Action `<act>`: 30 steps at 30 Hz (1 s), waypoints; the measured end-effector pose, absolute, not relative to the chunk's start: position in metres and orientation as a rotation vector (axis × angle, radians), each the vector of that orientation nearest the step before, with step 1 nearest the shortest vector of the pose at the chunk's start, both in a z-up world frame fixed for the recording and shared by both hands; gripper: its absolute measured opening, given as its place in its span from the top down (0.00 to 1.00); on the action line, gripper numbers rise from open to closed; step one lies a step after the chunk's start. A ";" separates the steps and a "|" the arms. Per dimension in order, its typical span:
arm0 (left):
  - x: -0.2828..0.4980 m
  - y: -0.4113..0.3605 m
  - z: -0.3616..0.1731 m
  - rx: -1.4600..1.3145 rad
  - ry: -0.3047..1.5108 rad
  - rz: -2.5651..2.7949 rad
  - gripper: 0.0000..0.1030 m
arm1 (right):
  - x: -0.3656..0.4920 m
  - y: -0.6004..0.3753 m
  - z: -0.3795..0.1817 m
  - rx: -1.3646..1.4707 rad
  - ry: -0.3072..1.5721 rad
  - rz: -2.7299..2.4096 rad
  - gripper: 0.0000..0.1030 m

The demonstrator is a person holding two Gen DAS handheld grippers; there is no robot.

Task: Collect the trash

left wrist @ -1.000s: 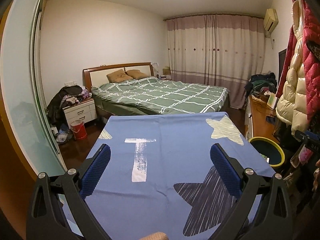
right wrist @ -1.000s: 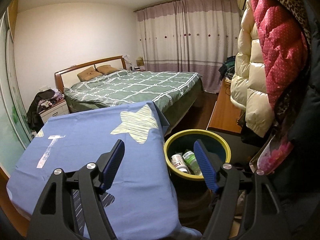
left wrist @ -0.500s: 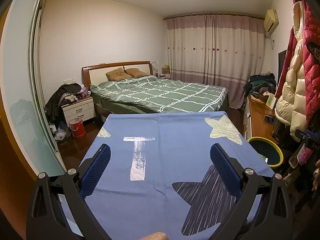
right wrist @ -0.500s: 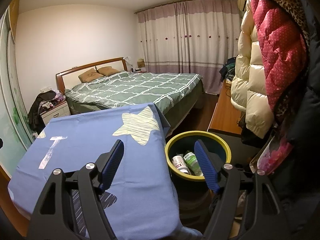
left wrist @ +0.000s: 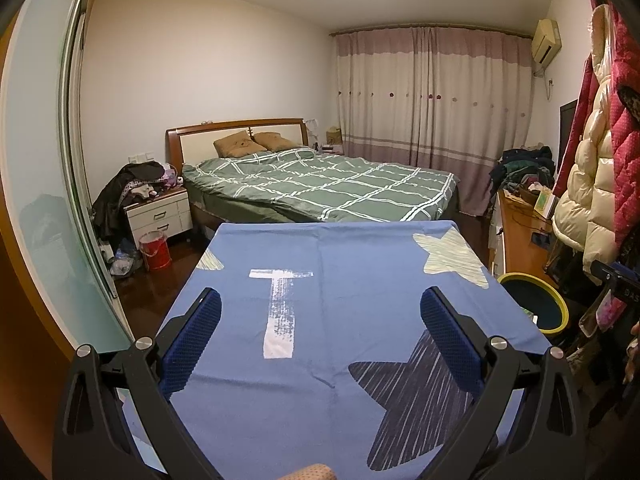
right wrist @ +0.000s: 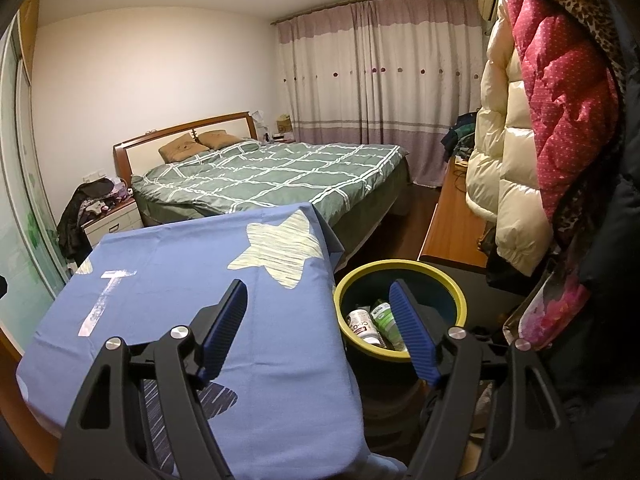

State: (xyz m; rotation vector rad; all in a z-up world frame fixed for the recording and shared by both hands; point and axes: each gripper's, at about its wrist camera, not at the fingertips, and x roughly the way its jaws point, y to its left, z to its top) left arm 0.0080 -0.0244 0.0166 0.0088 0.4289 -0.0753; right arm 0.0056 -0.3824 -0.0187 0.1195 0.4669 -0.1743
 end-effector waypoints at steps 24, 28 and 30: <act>0.012 -0.028 0.012 0.018 0.442 -0.071 0.05 | 0.008 -0.381 -0.020 0.118 0.475 -0.165 0.31; 0.014 -0.031 0.009 0.029 0.448 -0.075 0.05 | 0.009 -0.381 -0.022 0.117 0.479 -0.165 0.31; 0.015 -0.031 0.008 0.031 0.450 -0.074 0.05 | 0.008 -0.380 -0.022 0.119 0.478 -0.164 0.31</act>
